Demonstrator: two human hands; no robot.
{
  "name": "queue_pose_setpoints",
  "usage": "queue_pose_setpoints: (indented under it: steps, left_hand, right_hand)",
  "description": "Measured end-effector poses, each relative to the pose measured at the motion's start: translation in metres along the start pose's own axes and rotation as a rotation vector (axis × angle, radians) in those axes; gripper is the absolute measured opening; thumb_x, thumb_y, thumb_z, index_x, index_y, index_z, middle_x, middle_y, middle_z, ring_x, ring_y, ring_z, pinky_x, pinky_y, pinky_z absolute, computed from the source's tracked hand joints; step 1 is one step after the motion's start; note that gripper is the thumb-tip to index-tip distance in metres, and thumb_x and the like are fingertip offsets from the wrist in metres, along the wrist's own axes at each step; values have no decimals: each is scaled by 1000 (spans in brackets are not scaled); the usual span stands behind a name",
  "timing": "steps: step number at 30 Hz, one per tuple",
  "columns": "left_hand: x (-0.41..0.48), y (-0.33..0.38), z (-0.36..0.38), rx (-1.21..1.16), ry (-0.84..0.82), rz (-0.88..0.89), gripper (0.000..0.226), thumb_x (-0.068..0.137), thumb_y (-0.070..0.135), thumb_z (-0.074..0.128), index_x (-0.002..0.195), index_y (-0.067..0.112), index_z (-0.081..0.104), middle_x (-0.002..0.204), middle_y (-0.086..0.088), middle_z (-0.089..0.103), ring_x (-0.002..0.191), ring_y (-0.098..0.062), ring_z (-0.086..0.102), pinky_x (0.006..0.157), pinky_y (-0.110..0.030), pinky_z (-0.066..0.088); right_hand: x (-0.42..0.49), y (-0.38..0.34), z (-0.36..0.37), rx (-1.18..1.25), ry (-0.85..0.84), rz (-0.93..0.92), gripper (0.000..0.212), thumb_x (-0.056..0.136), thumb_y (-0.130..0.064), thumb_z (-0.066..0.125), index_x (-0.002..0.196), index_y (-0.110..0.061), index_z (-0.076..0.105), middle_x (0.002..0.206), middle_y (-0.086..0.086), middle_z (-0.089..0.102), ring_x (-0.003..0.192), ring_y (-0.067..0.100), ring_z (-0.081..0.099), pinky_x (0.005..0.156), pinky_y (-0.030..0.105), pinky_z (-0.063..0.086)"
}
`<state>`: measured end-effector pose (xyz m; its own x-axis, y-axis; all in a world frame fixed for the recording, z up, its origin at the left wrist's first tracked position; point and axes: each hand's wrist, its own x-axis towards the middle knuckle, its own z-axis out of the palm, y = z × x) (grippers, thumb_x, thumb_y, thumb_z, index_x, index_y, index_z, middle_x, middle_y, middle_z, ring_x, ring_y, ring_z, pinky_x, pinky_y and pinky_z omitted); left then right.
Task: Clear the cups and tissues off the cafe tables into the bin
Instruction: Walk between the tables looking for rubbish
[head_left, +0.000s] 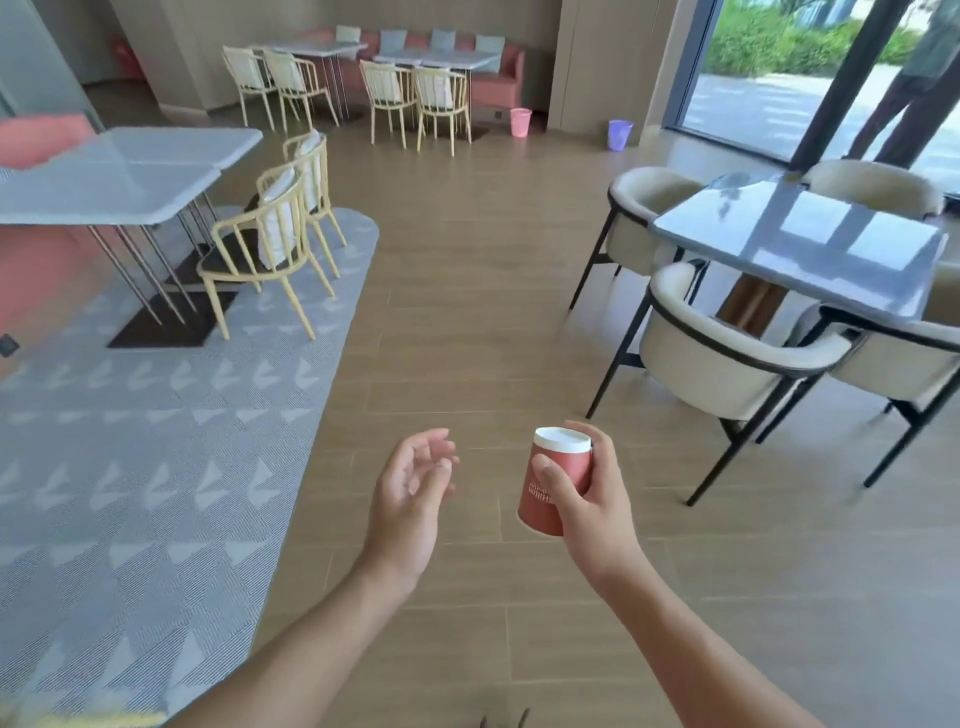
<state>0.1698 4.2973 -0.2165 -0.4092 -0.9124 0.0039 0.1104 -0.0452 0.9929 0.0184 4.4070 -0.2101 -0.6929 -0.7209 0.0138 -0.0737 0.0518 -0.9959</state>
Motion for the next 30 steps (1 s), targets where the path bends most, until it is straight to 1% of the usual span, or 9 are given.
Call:
queue_pose_setpoints:
  steps: [3, 6, 10, 15, 18, 20, 23, 27, 30]
  left_hand:
    - [56, -1, 29, -15, -5, -13, 31, 85, 23, 58, 115, 21, 66, 106, 5, 71, 101, -12, 68, 81, -29, 55]
    - [120, -7, 55, -25, -17, -26, 31, 85, 21, 59, 115, 21, 67, 107, 3, 71, 101, -12, 68, 82, -31, 55]
    - [215, -22, 85, -34, -50, -20, 28, 101, -1, 56, 116, 20, 66, 109, 1, 71, 103, -14, 68, 83, -30, 55]
    - [361, -32, 120, -46, -86, -5, 30, 102, -4, 51, 115, 19, 66, 110, -2, 69, 102, -14, 68, 82, -33, 55]
    - [447, -25, 140, -57, -105, 2, 23, 99, 4, 57, 114, 19, 66, 107, 0, 70, 99, -14, 68, 82, -36, 54]
    - [499, -19, 153, -53, -131, 15, 25, 90, 17, 58, 114, 20, 67, 106, 2, 70, 100, -13, 69, 82, -35, 55]
    - [566, -16, 170, -37, -156, -7, 30, 87, 21, 57, 115, 20, 67, 106, 5, 70, 101, -13, 69, 82, -33, 55]
    - [650, -25, 195, -26, -172, -30, 26, 90, 17, 58, 113, 21, 67, 105, 5, 71, 101, -12, 69, 82, -31, 55]
    - [719, -38, 219, -23, -170, -35, 27, 101, -3, 54, 113, 18, 66, 108, 0, 69, 99, -11, 68, 80, -31, 53]
  right_hand:
    - [58, 1, -8, 0, 10, 2, 51, 80, -45, 69, 127, -39, 52, 103, -34, 64, 95, -2, 66, 81, 22, 53]
    - [122, 5, -14, -2, 35, 15, 49, 79, -48, 71, 124, -43, 53, 106, -27, 66, 96, 2, 67, 82, 28, 57]
    - [220, 14, -11, -13, 75, 14, 56, 73, -58, 70, 124, -43, 54, 107, -24, 66, 98, 4, 67, 87, 35, 59]
    - [361, 15, 3, -26, 134, 2, 51, 79, -48, 70, 126, -40, 54, 109, -20, 66, 98, 3, 67, 89, 35, 59]
    - [440, 4, 11, -41, 166, 1, 55, 78, -51, 70, 129, -38, 54, 108, -24, 65, 97, 0, 66, 88, 33, 57]
    - [492, -1, 14, -51, 190, 3, 56, 78, -51, 69, 130, -38, 54, 113, -19, 65, 98, 0, 65, 92, 37, 58]
    - [562, -3, 21, -34, 209, 25, 55, 78, -51, 69, 130, -39, 54, 114, -17, 65, 100, 2, 66, 96, 44, 59]
    - [649, 3, 25, -22, 224, 41, 54, 80, -47, 69, 131, -37, 55, 108, -26, 66, 99, -2, 65, 90, 34, 57]
    - [722, 12, 23, -18, 227, 47, 54, 80, -46, 69, 131, -35, 56, 109, -23, 66, 99, -2, 65, 89, 27, 54]
